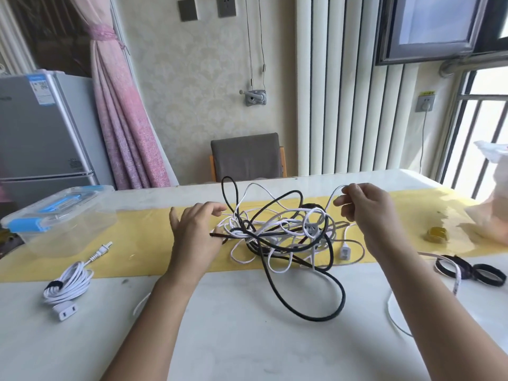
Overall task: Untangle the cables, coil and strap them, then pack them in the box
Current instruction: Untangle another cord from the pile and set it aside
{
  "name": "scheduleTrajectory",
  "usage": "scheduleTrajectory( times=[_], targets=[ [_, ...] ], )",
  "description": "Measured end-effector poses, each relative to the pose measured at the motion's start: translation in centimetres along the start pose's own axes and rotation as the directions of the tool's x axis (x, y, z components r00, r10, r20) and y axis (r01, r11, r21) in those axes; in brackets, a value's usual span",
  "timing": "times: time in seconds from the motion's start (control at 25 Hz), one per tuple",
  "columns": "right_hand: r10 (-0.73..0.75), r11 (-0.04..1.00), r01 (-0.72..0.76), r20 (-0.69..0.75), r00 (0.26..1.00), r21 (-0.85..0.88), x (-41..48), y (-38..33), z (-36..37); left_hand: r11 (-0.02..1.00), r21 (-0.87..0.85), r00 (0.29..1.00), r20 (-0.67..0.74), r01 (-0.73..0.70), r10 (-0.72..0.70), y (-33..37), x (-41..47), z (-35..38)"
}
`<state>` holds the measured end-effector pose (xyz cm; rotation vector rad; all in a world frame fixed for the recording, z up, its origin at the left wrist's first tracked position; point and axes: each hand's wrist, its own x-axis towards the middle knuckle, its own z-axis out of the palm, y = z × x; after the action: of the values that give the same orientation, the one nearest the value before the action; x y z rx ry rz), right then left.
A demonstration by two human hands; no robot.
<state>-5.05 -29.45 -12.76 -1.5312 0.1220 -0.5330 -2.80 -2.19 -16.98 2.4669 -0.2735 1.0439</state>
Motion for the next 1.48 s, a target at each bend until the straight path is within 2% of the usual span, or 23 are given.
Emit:
scheduleTrajectory(
  times=[0.08, 0.16, 0.28, 0.4, 0.52, 0.64, 0.76, 0.8, 0.88, 0.96, 1.0, 1.04, 1.12, 1.16, 1.2, 1.24, 1.28, 1.36, 1.44, 1.48],
  targets=[
    [0.016, 1.000, -0.016, 0.007, 1.000, 0.013, 0.0, 0.1, 0.1, 0.991, -0.009, 0.986, 0.093, -0.137, 0.137, 1.7, -0.5, -0.3],
    [0.027, 0.999, -0.028, 0.016, 0.999, 0.035, 0.0, 0.2, 0.2, 0.950, -0.134, 0.934, 0.190, -0.281, 0.303, 4.0, -1.4, -0.6],
    [0.029, 0.997, -0.032, 0.041, 0.999, 0.072, -0.1, 0.2, 0.3, 0.868, -0.345, 0.859, 0.243, -0.358, 0.451, 8.0, -3.3, -0.3],
    [0.037, 0.991, -0.043, 0.054, 0.998, 0.127, -0.2, 0.2, 0.6, 0.900, -0.363, 0.870, 0.330, -0.241, 0.366, 9.9, -4.8, 0.7],
    [0.034, 0.960, -0.059, 0.093, 0.995, 0.275, -0.7, -0.4, 0.9, 0.939, -0.218, 0.850, 0.407, -0.265, 0.335, 9.9, -6.4, 3.3],
    [-0.037, 0.873, -0.040, 0.148, 0.988, 0.486, -1.3, -1.6, 0.8, 0.960, -0.032, 0.874, 0.406, -0.279, 0.267, 9.4, -7.1, 5.3],
    [-0.088, 0.737, 0.031, 0.051, 0.995, 0.676, -1.2, -3.1, -0.6, 0.947, 0.092, 0.889, 0.381, -0.308, 0.252, 8.4, -5.4, 5.6],
    [-0.065, 0.690, 0.046, -0.001, 0.998, 0.723, -1.0, -3.5, -1.2, 0.938, 0.155, 0.902, 0.362, -0.309, 0.237, 7.7, -4.4, 5.2],
    [0.019, 0.596, 0.062, -0.092, 0.996, 0.800, -0.3, -3.8, -2.5, 0.929, 0.300, 0.950, 0.283, -0.216, 0.130, 5.0, -2.4, 4.1],
    [0.112, 0.508, 0.091, -0.171, 0.979, 0.857, 0.7, -3.4, -4.0, 0.932, 0.362, 0.992, 0.129, -0.036, -0.011, 1.8, -0.9, 2.7],
    [0.151, 0.502, 0.111, -0.213, 0.965, 0.858, 1.2, -3.0, -4.8, 0.933, 0.349, 0.993, 0.046, 0.085, -0.107, 0.1, -0.4, 2.2],
    [0.177, 0.546, 0.119, -0.253, 0.951, 0.829, 1.7, -2.5, -5.4, 0.927, 0.334, 0.982, 0.020, 0.173, -0.190, -1.1, -0.2, 2.0],
    [0.163, 0.772, 0.091, -0.333, 0.929, 0.629, 2.0, -1.7, -5.6, 0.918, 0.330, 0.968, 0.042, 0.220, -0.247, -2.2, -0.2, 2.0],
    [0.088, 0.907, 0.081, -0.372, 0.924, 0.414, 1.8, -1.4, -5.2, 0.922, 0.317, 0.964, 0.071, 0.222, -0.256, -2.0, -0.3, 2.2],
    [-0.023, 0.987, 0.082, -0.383, 0.923, 0.137, 1.5, -1.0, -4.5, 0.927, 0.307, 0.961, 0.099, 0.217, -0.258, -1.6, -0.3, 2.4],
    [-0.146, 0.985, 0.103, -0.361, 0.921, -0.138, 1.2, -0.6, -3.8, 0.930, 0.303, 0.956, 0.138, 0.207, -0.257, -1.2, -0.3, 2.4],
    [-0.243, 0.919, 0.114, -0.315, 0.918, -0.377, 0.9, -0.1, -3.2, 0.934, 0.301, 0.952, 0.176, 0.192, -0.252, -0.9, -0.3, 2.3],
    [-0.284, 0.667, 0.054, -0.186, 0.941, -0.743, 0.7, 1.0, -2.5, 0.931, 0.313, 0.932, 0.241, 0.188, -0.269, -0.5, -0.4, 1.8],
    [-0.195, 0.358, 0.019, -0.055, 0.979, -0.934, 0.3, 1.9, -1.7, 0.915, 0.324, 0.893, 0.297, 0.240, -0.339, -0.1, -0.3, 0.9],
    [-0.159, 0.279, 0.059, 0.015, 0.987, -0.959, 0.2, 2.3, -1.1, 0.911, 0.312, 0.870, 0.327, 0.270, -0.370, 0.0, -0.2, 0.4]
  ],
)
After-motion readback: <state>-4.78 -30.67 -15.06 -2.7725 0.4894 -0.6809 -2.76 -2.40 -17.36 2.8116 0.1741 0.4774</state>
